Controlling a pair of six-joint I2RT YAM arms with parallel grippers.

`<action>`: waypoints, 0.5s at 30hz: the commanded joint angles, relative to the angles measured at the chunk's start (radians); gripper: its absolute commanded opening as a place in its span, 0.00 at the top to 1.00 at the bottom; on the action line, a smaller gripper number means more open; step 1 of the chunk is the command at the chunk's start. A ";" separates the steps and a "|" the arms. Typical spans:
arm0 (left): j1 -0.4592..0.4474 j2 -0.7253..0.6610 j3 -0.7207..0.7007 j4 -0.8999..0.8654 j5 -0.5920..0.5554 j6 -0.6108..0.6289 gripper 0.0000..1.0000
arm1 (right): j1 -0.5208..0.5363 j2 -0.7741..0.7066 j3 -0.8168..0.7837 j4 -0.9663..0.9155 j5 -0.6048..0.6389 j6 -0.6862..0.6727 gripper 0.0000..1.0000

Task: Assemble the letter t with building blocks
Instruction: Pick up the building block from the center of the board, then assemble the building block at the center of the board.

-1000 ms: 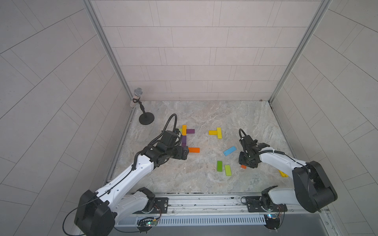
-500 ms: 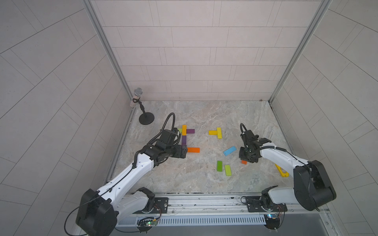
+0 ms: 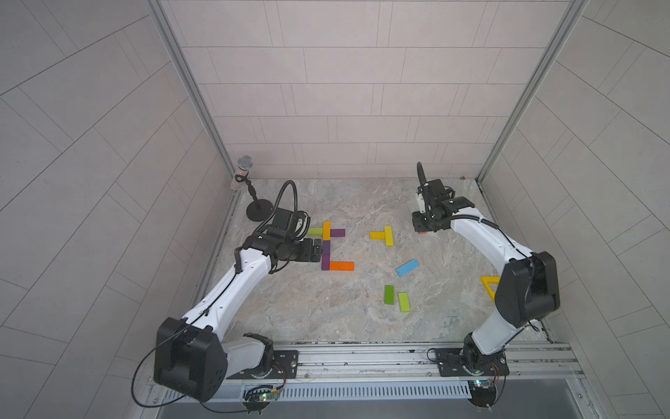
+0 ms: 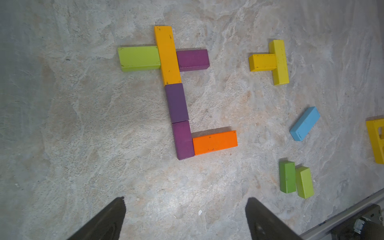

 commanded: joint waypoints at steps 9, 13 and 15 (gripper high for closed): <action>0.116 0.000 -0.164 0.231 0.115 0.001 0.05 | 0.046 0.085 0.024 0.074 -0.103 -0.601 1.00; 0.167 0.035 -0.178 0.269 0.162 -0.007 0.06 | 0.047 0.100 -0.012 0.127 -0.119 -0.725 1.00; 0.174 0.050 -0.162 0.242 0.152 0.032 0.06 | 0.048 0.103 -0.049 0.173 -0.117 -0.813 1.00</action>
